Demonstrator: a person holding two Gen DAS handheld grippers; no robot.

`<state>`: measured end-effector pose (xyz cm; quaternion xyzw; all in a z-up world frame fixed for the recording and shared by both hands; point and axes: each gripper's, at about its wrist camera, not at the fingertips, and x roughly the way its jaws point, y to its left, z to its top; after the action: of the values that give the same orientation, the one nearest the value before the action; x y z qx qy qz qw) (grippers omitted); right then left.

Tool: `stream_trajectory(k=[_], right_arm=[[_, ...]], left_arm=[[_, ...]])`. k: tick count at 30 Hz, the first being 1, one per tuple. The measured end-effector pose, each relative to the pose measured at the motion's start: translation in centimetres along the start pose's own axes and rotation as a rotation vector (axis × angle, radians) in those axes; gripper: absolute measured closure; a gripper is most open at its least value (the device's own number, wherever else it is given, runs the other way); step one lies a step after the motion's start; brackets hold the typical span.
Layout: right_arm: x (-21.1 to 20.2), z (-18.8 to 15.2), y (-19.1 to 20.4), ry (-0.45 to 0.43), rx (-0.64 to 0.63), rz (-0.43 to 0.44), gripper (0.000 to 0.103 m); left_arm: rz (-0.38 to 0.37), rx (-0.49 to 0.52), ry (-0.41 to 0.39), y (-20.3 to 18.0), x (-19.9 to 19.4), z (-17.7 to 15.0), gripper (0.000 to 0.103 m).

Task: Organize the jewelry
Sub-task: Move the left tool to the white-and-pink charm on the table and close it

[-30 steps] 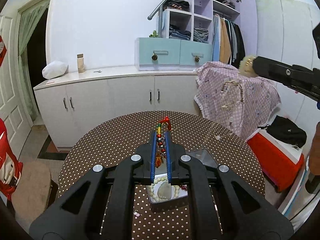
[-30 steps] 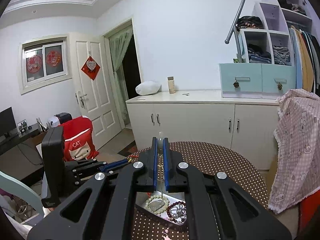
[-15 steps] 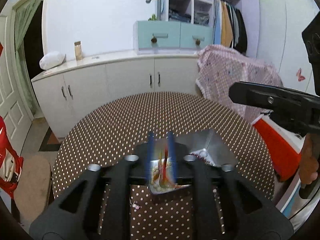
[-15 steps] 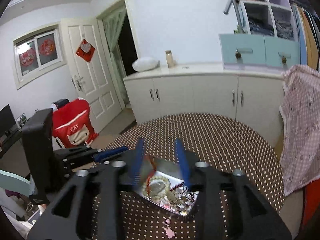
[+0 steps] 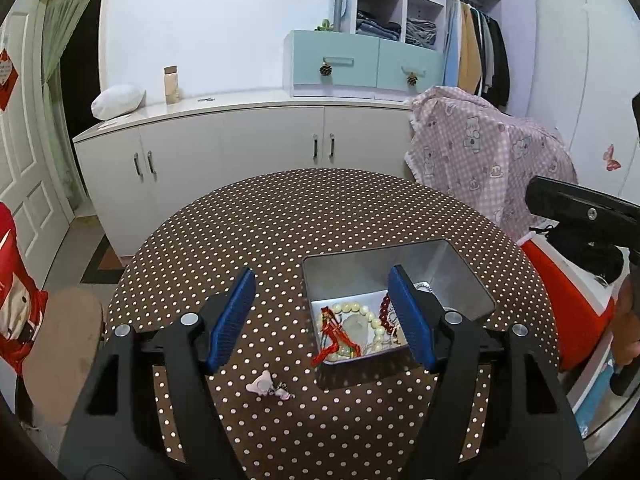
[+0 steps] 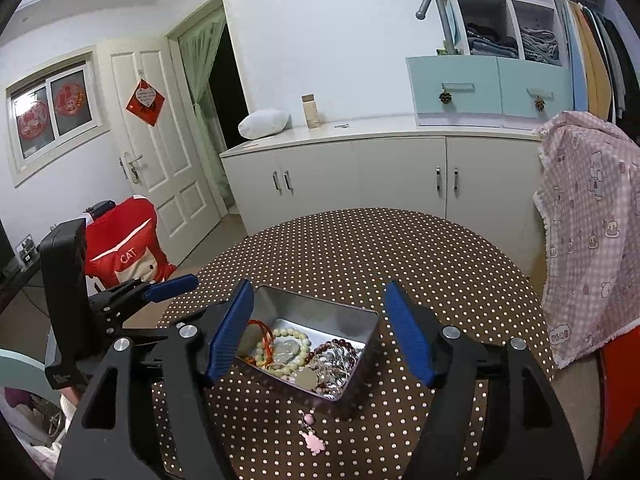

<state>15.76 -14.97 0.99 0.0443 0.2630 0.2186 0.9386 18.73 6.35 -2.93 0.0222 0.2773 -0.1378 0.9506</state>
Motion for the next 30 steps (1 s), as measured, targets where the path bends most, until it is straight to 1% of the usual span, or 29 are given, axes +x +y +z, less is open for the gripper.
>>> stream_trajectory(k=[3,7,13,15,18,20,23,27,29,30], right_arm=[[-0.1,-0.8,-0.3,0.007,0.008,-0.027,0.037],[0.0,-1.8,-0.8,0.020,0.029,-0.041,0.037],[0.2,-4.1,-1.1,0.051,0.059,-0.064,0.037],[0.5,-5.3,-1.2,0.071,0.079,-0.078,0.037],[1.0,-6.7,-1.1,0.103,0.109,-0.071,0.037],[1.1,-7.6,-0.7,0.115,0.106,-0.067,0.037],[1.5,-8.4,-0.2,0.132,0.093,-0.055,0.037],[2.7,-9.5,0.6,0.182,0.081,-0.062,0.037],[3.3,-10.2,1.0,0.200,0.071,-0.062,0.039],[3.5,-10.4,1.2,0.207,0.064,-0.065,0.044]], left_arm=[[0.006,-0.017,0.007,0.5,-0.2,-0.6,0.035],[0.020,-0.042,0.025,1.4,0.0,-1.3,0.035],[0.042,-0.076,0.070,2.6,0.5,-3.1,0.035],[0.025,-0.097,0.062,3.1,0.3,-3.9,0.034],[0.007,-0.116,0.075,3.6,0.2,-4.6,0.034],[0.023,-0.108,0.092,3.7,0.4,-5.2,0.034],[0.002,-0.120,0.115,4.0,0.9,-6.0,0.034],[0.011,-0.125,0.149,4.2,2.2,-6.7,0.035],[0.003,-0.125,0.158,4.3,2.5,-6.9,0.035],[-0.002,-0.123,0.159,4.2,2.9,-7.0,0.039]])
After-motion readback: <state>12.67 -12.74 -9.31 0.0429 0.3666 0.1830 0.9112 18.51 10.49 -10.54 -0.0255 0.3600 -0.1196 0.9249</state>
